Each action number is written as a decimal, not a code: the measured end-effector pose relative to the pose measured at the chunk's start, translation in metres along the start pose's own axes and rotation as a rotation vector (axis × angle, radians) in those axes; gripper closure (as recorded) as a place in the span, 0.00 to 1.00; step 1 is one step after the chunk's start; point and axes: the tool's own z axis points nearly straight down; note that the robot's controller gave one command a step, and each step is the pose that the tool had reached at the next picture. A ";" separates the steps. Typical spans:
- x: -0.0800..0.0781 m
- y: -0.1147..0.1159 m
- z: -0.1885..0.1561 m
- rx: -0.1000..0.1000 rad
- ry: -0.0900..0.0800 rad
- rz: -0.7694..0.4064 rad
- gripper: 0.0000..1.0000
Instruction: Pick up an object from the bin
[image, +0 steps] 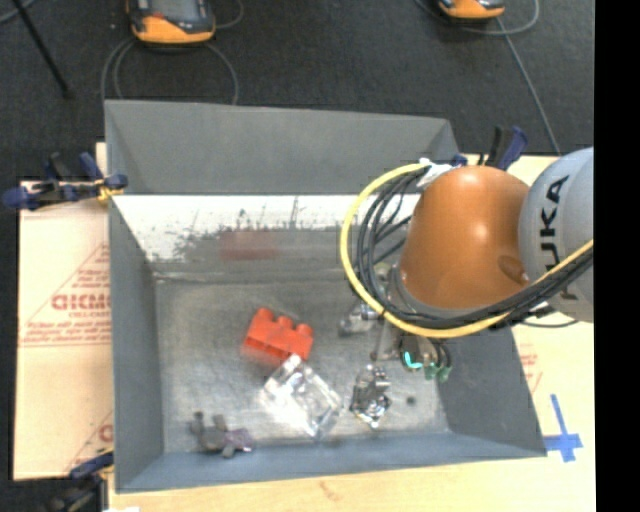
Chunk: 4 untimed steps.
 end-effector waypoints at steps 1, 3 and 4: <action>-0.034 0.070 0.134 0.000 0.000 -0.114 0.00; -0.035 0.069 0.130 -0.001 -0.007 -0.106 0.00; -0.035 0.069 0.130 -0.002 -0.007 -0.106 1.00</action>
Offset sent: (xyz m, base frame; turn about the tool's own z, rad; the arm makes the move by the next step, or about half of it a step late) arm 0.0335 0.0696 -0.1302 -0.1069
